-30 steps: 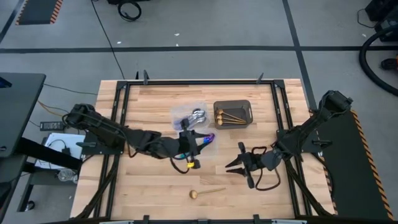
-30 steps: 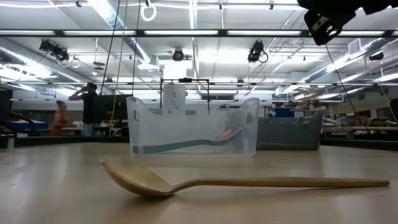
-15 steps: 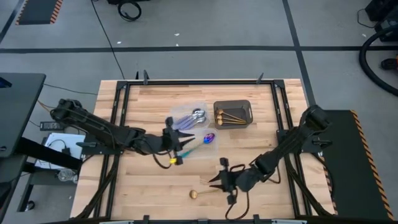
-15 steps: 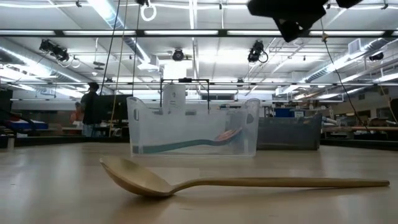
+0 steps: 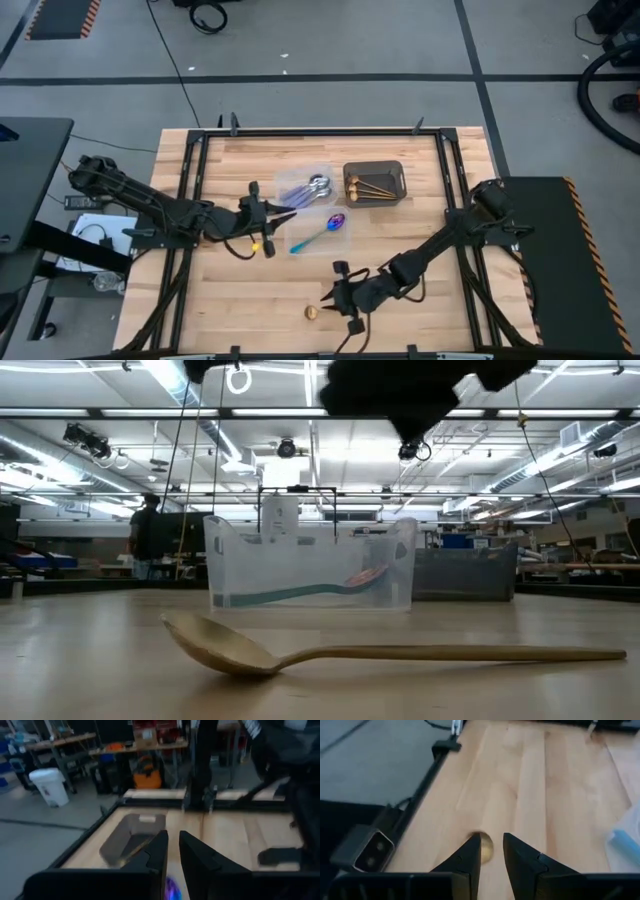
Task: Sort silverware by color (type)
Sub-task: Put the gold spoon into the black bin
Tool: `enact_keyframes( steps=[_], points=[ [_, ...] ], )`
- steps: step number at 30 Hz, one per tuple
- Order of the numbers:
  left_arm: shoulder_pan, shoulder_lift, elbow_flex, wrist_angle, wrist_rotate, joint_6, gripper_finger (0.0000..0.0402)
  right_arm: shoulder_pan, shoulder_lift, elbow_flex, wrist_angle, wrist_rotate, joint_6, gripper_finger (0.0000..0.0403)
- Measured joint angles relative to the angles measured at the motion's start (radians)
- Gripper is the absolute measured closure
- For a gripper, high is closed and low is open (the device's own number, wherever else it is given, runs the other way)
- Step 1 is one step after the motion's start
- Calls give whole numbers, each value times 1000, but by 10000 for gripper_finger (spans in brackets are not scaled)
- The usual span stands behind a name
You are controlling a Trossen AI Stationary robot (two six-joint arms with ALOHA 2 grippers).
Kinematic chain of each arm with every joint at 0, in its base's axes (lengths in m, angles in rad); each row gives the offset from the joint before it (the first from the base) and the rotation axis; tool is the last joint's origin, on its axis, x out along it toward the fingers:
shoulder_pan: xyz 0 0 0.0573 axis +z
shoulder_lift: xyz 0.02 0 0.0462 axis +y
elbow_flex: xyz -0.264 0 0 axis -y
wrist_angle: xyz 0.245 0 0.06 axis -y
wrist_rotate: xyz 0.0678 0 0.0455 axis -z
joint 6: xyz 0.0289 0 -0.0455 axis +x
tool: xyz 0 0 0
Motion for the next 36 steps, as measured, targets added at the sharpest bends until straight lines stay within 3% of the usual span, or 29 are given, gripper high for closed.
enact_keyframes(
  steps=[17,29,36],
  points=[
    [16,-25,-30,-31,-20,-46,347,-26,146,22,24,-18,-18,198],
    [16,-25,-30,-28,-20,-57,347,-12,234,19,136,-20,-61,205],
    [15,-25,-30,-31,-21,-69,347,-5,235,19,81,-25,-75,221]
  ],
)
